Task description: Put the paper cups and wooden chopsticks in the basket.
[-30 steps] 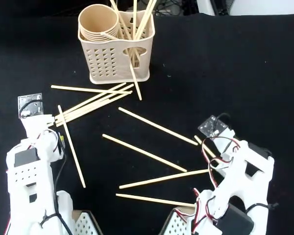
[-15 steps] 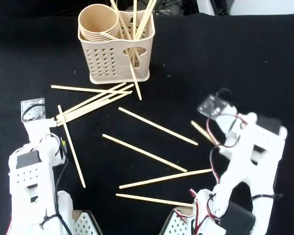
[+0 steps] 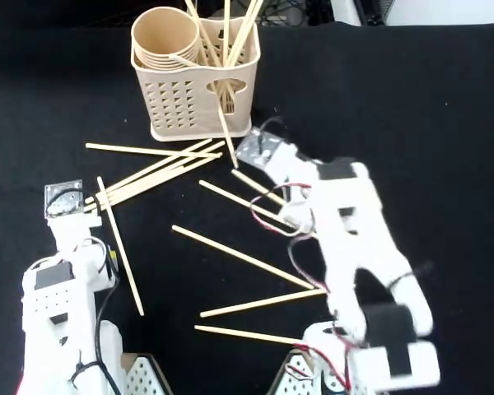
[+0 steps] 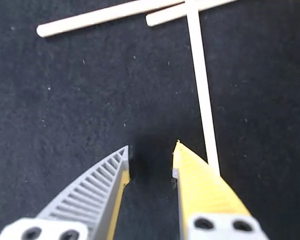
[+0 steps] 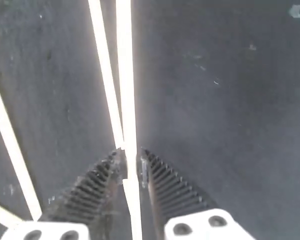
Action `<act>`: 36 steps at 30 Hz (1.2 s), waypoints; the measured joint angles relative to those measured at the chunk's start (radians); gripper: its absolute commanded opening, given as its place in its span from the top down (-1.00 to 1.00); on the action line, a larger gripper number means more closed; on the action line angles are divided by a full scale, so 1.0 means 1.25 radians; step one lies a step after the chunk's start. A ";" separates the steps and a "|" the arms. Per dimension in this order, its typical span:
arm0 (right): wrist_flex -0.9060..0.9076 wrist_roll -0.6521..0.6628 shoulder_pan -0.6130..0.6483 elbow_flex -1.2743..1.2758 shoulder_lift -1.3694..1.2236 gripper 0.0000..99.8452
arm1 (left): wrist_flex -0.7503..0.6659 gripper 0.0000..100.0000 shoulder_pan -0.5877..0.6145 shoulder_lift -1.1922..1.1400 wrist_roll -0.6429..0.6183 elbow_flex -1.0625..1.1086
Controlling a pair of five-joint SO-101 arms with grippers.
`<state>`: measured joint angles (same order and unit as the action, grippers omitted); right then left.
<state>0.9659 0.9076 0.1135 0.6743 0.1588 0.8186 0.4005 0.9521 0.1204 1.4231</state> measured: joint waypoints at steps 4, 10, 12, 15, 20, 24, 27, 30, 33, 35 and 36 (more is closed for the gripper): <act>-0.041 -0.033 0.042 -0.036 -0.113 0.86 | -0.009 0.69 0.000 0.000 0.000 0.002; -0.021 -0.068 0.091 -0.128 -0.210 0.69 | -0.010 0.69 0.000 0.000 0.000 0.005; -0.007 -0.068 0.102 -0.150 -0.223 0.68 | -0.010 0.69 0.000 0.000 0.000 0.005; -0.001 -0.068 0.114 -0.168 -0.247 0.68 | -0.010 0.69 0.000 0.000 0.000 0.005; -0.001 -0.069 0.125 -0.204 -0.318 0.69 | -0.010 0.69 0.000 0.000 0.001 0.005; 0.031 -0.072 0.126 -0.266 -0.367 0.73 | -0.010 0.69 0.000 0.000 0.001 0.005; 0.048 -0.072 0.126 -0.296 -0.388 0.99 | -0.010 0.69 0.000 0.000 0.001 0.005; 0.043 -0.074 0.123 -0.315 -0.399 0.98 | -0.010 0.69 0.000 0.000 0.001 0.005; 0.042 -0.074 0.123 -0.317 -0.399 0.98 | -0.010 0.69 0.000 0.000 0.001 0.005; 0.042 -0.074 0.123 -0.317 -0.399 0.98 | -0.010 0.69 0.000 0.000 0.001 0.005; 0.042 -0.074 0.123 -0.317 -0.399 0.98 | -0.010 0.69 0.000 0.000 0.001 0.005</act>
<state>1.0180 0.8155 0.2670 0.2785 -0.3399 0.8063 0.4005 0.9521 0.1220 1.4293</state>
